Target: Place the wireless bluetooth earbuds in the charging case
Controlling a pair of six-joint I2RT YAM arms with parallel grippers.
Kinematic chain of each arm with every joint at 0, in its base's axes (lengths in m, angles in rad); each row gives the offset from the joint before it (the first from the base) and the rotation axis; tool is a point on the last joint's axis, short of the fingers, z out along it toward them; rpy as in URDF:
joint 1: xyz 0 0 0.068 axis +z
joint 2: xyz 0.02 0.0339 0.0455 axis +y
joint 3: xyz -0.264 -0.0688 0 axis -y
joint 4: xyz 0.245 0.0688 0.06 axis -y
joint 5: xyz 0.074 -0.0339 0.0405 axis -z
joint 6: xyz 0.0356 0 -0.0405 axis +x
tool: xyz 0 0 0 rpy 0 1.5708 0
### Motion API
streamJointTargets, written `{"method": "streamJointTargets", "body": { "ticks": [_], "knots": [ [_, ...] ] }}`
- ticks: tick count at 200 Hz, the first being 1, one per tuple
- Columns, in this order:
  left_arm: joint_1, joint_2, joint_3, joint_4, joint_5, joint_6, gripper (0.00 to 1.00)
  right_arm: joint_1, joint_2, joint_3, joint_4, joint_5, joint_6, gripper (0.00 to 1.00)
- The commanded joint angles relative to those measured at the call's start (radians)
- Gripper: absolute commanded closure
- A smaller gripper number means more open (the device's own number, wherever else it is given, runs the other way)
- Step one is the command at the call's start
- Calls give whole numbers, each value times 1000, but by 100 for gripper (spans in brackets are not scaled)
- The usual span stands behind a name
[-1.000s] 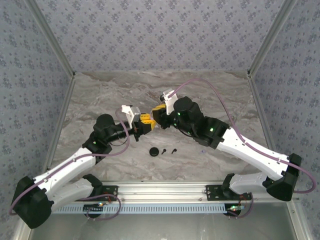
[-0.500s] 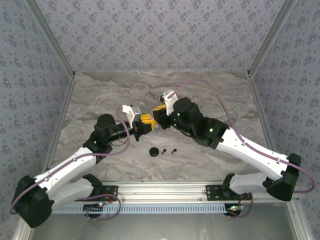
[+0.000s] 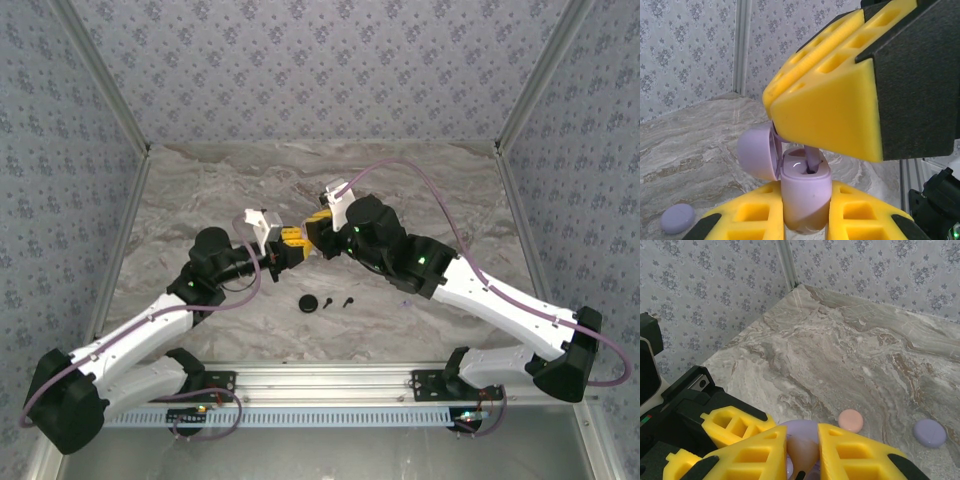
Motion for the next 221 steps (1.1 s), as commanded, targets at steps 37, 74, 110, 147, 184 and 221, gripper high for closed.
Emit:
{"method": "streamJointTargets", "body": {
  "ticks": [37,74,110,147,184,221],
  "knots": [
    [-5,7,35,78,-13,-21,100,-3,-10,18,-27,-116,22,68],
    [-6,4,31,88,-11,-27,100,-33,-44,77,-89,-99,47,52],
    [-6,-2,18,88,-21,-20,100,-107,-142,48,-194,-20,163,41],
    [-6,-17,12,57,-39,5,100,-273,-157,-24,-510,-13,439,42],
    [-5,-36,2,40,-48,20,100,-379,-177,-262,-590,-50,627,43],
    [-6,-46,-7,33,-54,30,100,-451,-175,-481,-498,-99,702,48]
  ]
}}
